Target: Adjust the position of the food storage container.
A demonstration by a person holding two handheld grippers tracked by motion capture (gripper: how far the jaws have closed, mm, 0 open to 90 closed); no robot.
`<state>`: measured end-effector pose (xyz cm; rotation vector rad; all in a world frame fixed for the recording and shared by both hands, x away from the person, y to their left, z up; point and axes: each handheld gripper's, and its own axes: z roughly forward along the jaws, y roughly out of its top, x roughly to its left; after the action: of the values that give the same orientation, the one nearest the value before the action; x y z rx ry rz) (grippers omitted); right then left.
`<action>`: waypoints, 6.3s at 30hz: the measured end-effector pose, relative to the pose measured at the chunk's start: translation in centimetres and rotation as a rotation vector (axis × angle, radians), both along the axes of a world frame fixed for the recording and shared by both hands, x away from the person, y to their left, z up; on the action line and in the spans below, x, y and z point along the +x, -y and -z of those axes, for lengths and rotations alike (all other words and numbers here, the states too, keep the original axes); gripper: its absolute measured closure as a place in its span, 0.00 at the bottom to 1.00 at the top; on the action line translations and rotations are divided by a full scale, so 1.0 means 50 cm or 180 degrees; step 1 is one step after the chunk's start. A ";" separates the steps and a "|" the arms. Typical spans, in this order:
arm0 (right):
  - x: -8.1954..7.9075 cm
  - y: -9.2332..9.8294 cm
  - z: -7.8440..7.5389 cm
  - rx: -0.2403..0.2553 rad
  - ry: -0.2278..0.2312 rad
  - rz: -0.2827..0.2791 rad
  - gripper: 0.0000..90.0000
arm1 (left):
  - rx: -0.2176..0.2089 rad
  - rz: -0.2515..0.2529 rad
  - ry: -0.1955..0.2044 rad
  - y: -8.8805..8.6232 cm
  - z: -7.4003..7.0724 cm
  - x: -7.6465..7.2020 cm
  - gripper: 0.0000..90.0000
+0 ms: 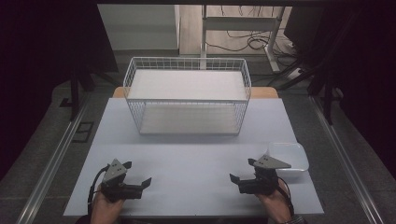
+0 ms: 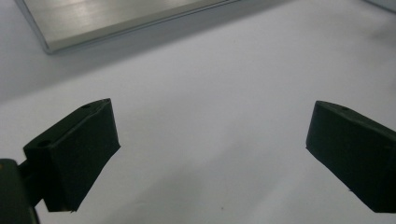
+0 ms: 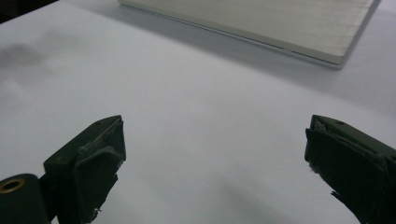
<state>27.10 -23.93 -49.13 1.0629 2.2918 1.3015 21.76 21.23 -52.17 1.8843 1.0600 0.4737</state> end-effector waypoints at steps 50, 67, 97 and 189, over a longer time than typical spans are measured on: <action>0.031 0.225 -0.072 -0.0415 0.0133 0.1045 0.99 | -0.0002 0.0143 0.0050 0.007 0.000 -0.001 0.03; 0.052 0.340 -0.071 -0.0397 0.0127 0.1683 0.99 | -0.0012 0.0092 -0.0019 0.002 0.005 0.001 0.03; 0.094 0.335 -0.038 -0.0475 -0.0145 0.1583 0.99 | -0.0002 0.0083 -0.0092 0.002 0.006 0.001 0.04; 0.018 -0.055 -0.025 -0.0476 0.0172 -0.0442 0.43 | -0.0031 0.0193 -0.0175 0.009 0.004 -0.001 0.05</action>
<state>27.98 -21.19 -47.90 0.8235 2.4155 1.1704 21.72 20.78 -52.36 1.9249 1.0360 0.3831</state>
